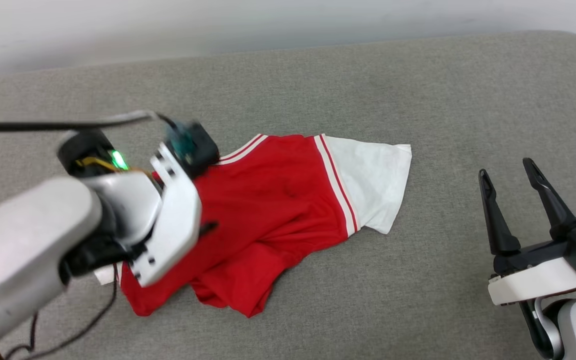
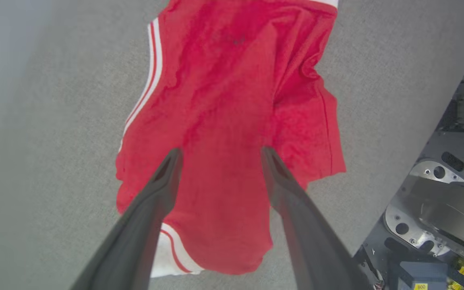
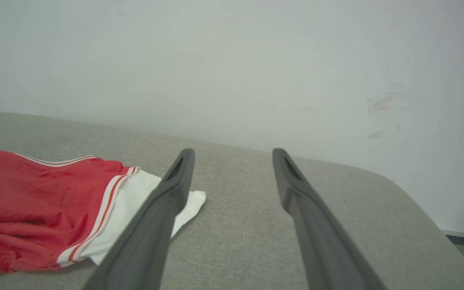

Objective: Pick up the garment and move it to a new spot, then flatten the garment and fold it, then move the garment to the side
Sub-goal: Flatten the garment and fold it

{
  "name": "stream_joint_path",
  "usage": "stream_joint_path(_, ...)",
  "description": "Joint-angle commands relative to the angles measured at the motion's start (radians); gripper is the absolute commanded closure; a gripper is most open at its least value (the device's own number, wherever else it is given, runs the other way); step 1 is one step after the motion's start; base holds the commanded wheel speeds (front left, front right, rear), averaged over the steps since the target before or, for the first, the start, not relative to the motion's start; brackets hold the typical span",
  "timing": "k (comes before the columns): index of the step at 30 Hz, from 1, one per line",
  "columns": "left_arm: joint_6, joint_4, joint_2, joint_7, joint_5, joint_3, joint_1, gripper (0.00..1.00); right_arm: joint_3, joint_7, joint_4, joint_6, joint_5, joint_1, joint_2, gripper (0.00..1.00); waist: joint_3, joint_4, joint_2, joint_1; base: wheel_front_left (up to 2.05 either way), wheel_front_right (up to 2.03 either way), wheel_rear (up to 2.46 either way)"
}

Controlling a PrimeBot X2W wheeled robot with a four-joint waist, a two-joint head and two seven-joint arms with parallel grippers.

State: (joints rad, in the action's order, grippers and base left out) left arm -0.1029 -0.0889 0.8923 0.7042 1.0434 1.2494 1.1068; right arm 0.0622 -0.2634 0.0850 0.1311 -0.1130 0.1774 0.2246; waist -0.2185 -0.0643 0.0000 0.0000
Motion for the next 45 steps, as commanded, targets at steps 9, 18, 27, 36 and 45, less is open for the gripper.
stream_joint_path(9, -0.019, 0.043, -0.034, 0.071, -0.007, 0.026, -0.139, 0.0, 0.006, -0.002, -0.016, -0.001, 0.0, 0.022, -0.014, 0.0, -0.059, -0.035, 0.0, 0.0, 0.0, 0.0, 0.0)
stream_joint_path(18, -0.025, 0.205, -0.098, 0.104, -0.068, 0.045, -0.277, 0.0, 0.017, -0.002, -0.006, -0.001, 0.001, 0.057, -0.026, 0.0, -0.107, -0.064, 0.0, 0.0, 0.0, 0.0, 0.0)
stream_joint_path(27, -0.027, 0.197, -0.159, -0.144, -0.124, -0.011, -0.195, 1.0, -0.011, -0.002, 0.002, -0.001, 0.005, 0.034, -0.011, 0.0, -0.057, -0.044, 0.0, 0.0, 0.0, 0.0, 0.0)
stream_joint_path(36, -0.026, 0.16, -0.262, -0.294, -0.14, -0.031, -0.158, 1.0, -0.018, -0.002, -0.001, -0.001, 0.001, 0.021, -0.004, 0.0, -0.023, -0.029, 0.0, 0.0, 0.0, 0.0, 0.0)
stream_joint_path(45, -0.027, 0.195, -0.399, -0.272, -0.16, 0.027, -0.323, 1.0, -0.027, -0.002, 0.001, -0.001, -0.003, 0.004, -0.015, 0.0, -0.032, -0.028, 0.0, 0.0, 0.0, 0.0, 0.0)
